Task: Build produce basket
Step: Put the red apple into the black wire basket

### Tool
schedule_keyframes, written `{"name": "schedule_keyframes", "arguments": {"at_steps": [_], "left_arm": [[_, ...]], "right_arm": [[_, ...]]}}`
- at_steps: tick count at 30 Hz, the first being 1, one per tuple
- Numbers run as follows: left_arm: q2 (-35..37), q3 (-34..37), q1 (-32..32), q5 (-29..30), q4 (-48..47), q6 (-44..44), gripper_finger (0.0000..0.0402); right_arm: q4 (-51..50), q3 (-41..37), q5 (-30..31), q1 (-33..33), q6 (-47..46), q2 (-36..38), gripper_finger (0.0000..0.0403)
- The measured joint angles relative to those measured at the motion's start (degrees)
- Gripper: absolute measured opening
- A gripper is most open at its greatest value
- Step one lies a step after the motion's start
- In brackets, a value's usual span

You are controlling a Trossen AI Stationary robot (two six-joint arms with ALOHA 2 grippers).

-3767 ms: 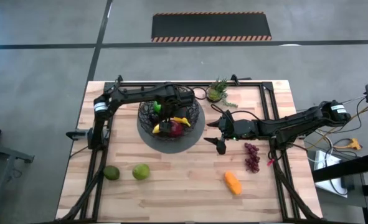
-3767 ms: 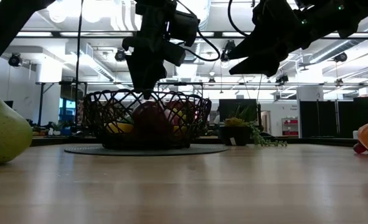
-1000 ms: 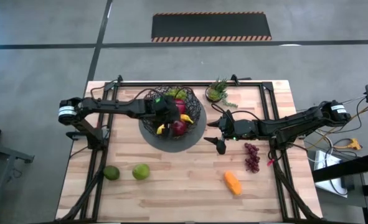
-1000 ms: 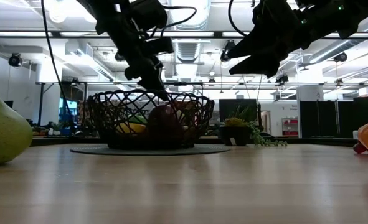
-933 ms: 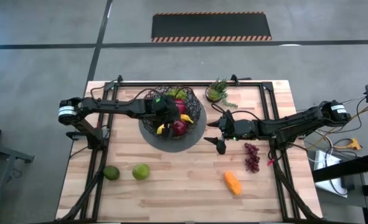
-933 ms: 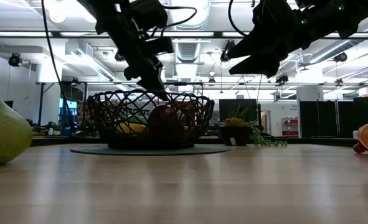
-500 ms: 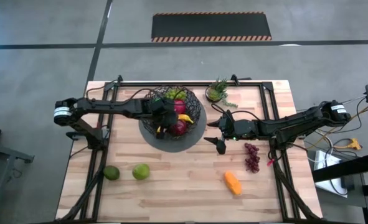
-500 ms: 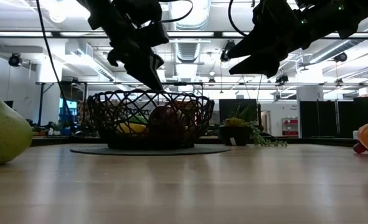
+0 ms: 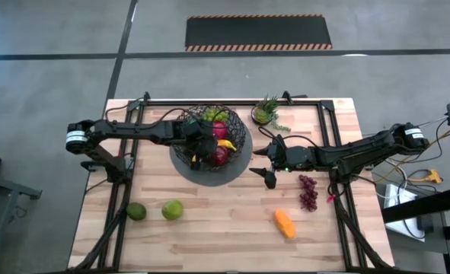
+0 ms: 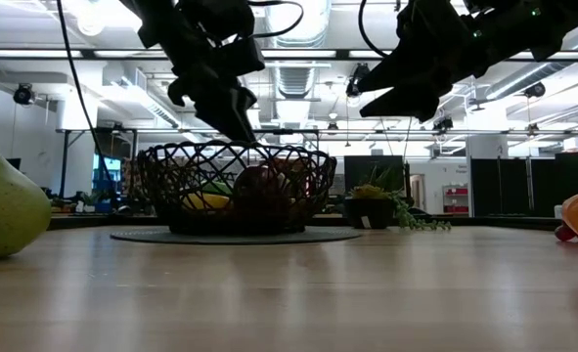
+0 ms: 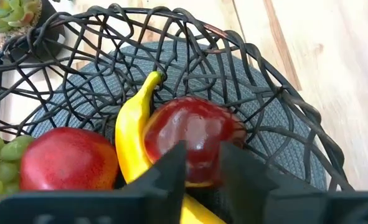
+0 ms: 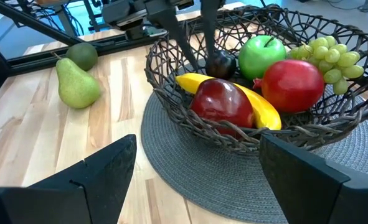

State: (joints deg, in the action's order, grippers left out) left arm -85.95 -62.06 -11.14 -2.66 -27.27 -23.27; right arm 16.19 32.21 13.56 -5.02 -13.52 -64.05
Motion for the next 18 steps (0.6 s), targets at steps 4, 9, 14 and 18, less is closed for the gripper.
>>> {"name": "schedule_keyframes", "arguments": {"at_steps": [4,9,14,18], "left_arm": [[0.0,0.0,0.1,0.0,0.0,-0.1,0.0167],[-0.3,0.3,0.1,0.0,1.8,-0.1,0.0238],[-0.3,1.0,0.1,0.0,3.0,-1.6,0.0249],[-0.3,2.3,0.1,-0.1,4.3,-1.7,0.025]], "right_arm": [[0.0,0.0,0.0,0.0,0.0,0.0,0.0322],[0.0,0.0,0.0,0.0,0.0,0.0,0.0322],[0.0,0.0,0.0,0.0,0.0,0.0,0.0322],[0.0,0.0,0.0,0.0,0.0,0.0,0.0322]]}}
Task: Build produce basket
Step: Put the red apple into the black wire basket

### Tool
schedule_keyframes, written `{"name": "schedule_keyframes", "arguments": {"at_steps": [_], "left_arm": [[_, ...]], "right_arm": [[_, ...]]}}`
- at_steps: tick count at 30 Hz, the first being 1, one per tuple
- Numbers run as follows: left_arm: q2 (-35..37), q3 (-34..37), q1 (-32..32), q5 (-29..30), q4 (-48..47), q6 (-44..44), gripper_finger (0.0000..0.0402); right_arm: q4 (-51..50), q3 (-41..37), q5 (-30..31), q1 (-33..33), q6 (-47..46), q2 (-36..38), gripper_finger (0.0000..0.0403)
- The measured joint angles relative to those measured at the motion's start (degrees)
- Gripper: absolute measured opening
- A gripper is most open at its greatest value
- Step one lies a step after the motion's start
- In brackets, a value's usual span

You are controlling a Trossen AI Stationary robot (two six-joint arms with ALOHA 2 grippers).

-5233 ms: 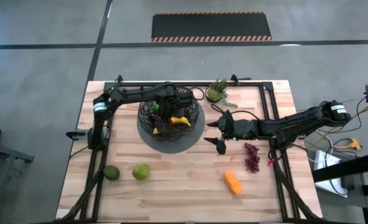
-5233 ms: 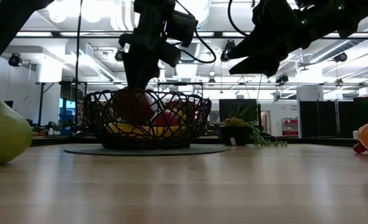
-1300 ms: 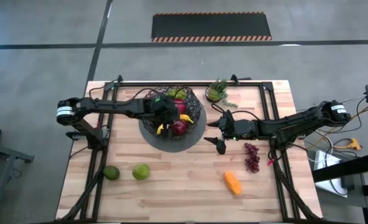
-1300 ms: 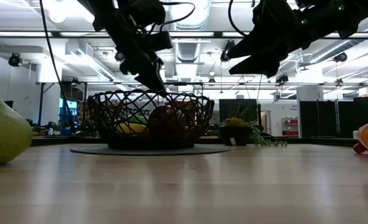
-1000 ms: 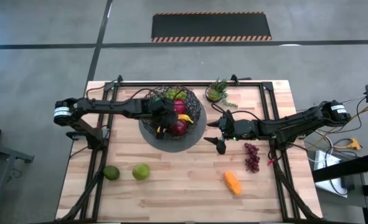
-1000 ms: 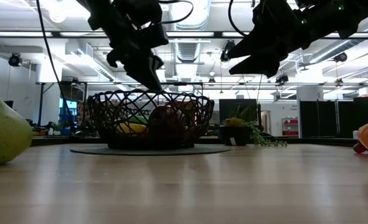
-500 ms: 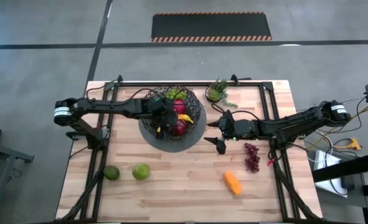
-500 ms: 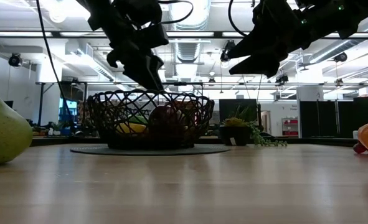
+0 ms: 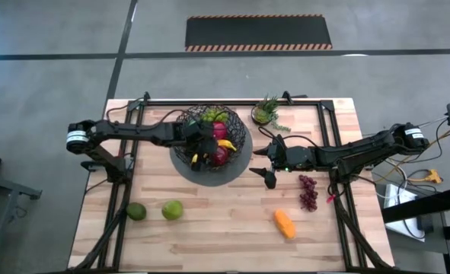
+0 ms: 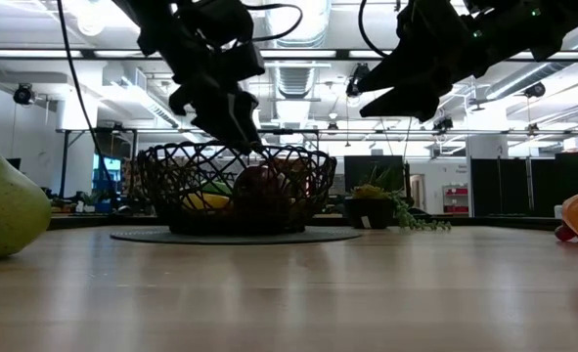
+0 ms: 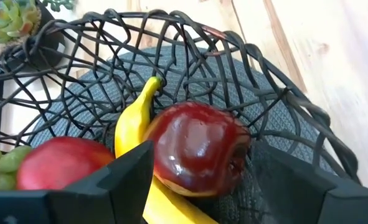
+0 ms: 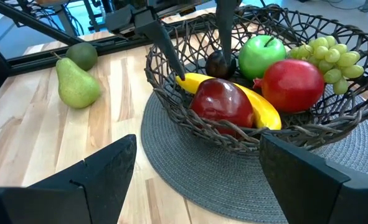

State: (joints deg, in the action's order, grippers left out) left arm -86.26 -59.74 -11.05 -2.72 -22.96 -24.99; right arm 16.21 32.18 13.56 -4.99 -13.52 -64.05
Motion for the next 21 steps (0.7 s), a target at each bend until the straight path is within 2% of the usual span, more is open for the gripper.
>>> {"name": "schedule_keyframes", "arguments": {"at_steps": [21], "left_arm": [[0.0,6.4,-0.1,-0.1,11.4,-0.9,0.025]], "right_arm": [[0.0,0.0,0.0,0.0,0.0,0.0,0.0322]]}}
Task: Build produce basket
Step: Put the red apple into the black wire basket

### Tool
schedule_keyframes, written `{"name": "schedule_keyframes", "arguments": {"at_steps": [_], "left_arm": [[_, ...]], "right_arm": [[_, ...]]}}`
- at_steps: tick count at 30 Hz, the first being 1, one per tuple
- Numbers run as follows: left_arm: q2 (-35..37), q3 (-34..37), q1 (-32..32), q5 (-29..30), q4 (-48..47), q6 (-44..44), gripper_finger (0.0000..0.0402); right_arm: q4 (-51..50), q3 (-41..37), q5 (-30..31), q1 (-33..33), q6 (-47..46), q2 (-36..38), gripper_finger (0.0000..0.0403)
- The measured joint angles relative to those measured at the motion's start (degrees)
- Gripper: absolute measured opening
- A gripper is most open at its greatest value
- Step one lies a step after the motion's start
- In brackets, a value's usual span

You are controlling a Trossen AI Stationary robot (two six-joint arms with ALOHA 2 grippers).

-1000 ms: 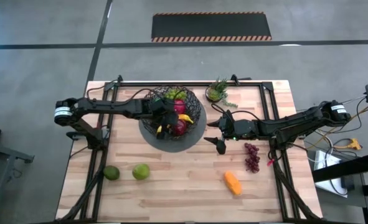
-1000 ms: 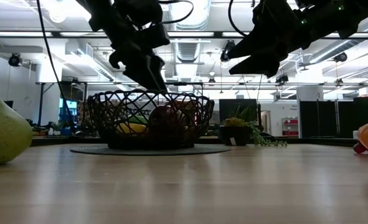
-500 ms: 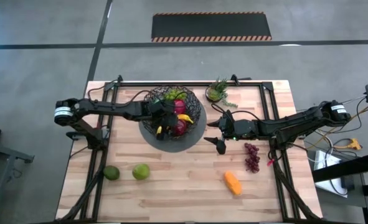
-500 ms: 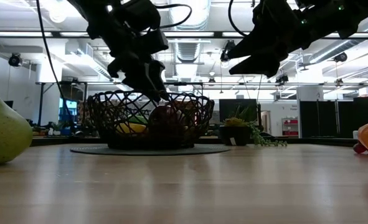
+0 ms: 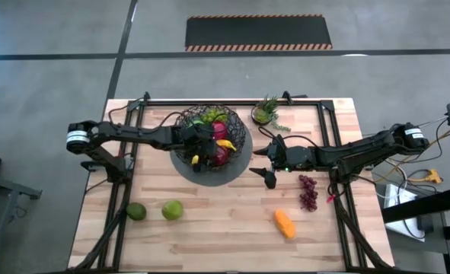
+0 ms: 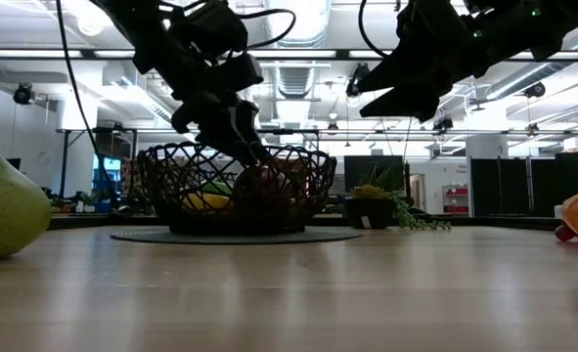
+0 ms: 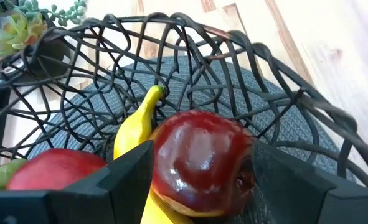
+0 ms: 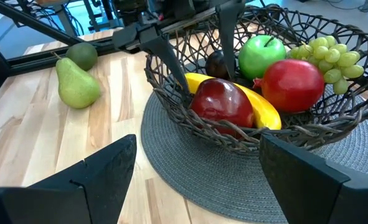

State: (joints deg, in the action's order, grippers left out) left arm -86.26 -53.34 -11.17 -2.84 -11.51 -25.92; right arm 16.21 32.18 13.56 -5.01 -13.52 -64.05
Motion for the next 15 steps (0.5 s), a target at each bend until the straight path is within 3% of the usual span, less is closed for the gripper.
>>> {"name": "schedule_keyframes", "arguments": {"at_steps": [15], "left_arm": [[-1.1,0.6,-0.2,0.0,1.0,0.0,0.0248]], "right_arm": [[0.4,0.0,0.0,0.0,0.0,0.0,0.0322]]}}
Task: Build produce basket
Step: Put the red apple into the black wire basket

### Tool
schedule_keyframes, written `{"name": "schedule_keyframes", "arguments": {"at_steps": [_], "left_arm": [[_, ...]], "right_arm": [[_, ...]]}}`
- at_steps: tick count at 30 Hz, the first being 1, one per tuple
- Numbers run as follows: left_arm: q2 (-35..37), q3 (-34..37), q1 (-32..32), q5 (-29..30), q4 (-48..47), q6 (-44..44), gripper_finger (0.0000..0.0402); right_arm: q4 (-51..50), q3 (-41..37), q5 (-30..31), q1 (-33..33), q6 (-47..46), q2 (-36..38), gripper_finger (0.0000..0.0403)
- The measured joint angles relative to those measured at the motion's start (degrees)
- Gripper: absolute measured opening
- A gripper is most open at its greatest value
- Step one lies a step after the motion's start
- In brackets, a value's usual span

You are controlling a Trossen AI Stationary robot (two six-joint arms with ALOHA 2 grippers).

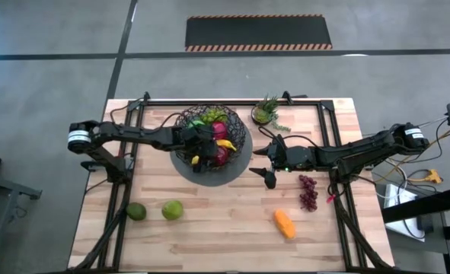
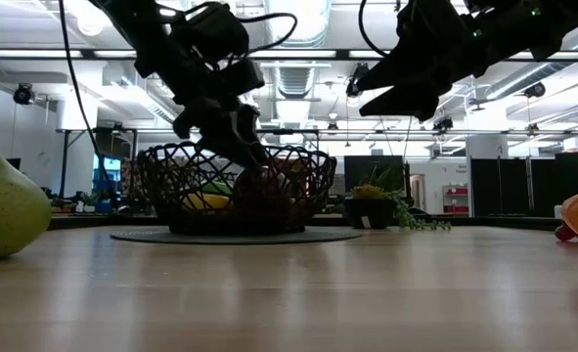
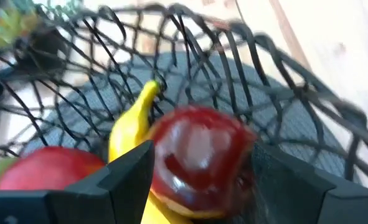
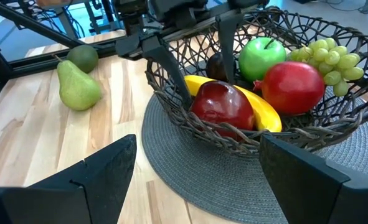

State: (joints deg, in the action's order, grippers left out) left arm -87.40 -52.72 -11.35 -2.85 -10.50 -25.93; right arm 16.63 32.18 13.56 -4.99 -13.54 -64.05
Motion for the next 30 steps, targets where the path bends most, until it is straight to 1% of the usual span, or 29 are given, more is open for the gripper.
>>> {"name": "schedule_keyframes", "arguments": {"at_steps": [9,21,24,30], "left_arm": [[-1.6,-0.1,-0.2,-0.5,1.2,0.3,0.0248],[-1.7,-0.1,-0.2,-0.2,1.4,0.2,0.0247],[-1.7,-0.1,-0.2,-0.1,1.4,0.1,0.0232],[-1.7,-0.1,-0.3,0.2,1.6,0.0,0.0174]], "right_arm": [[0.0,0.0,0.0,0.0,0.0,0.0,0.0322],[0.3,0.0,0.0,0.0,0.0,0.0,0.0322],[0.3,0.0,0.0,0.0,0.0,0.0,0.0322],[0.3,0.0,0.0,0.0,-0.1,0.0,0.0322]]}}
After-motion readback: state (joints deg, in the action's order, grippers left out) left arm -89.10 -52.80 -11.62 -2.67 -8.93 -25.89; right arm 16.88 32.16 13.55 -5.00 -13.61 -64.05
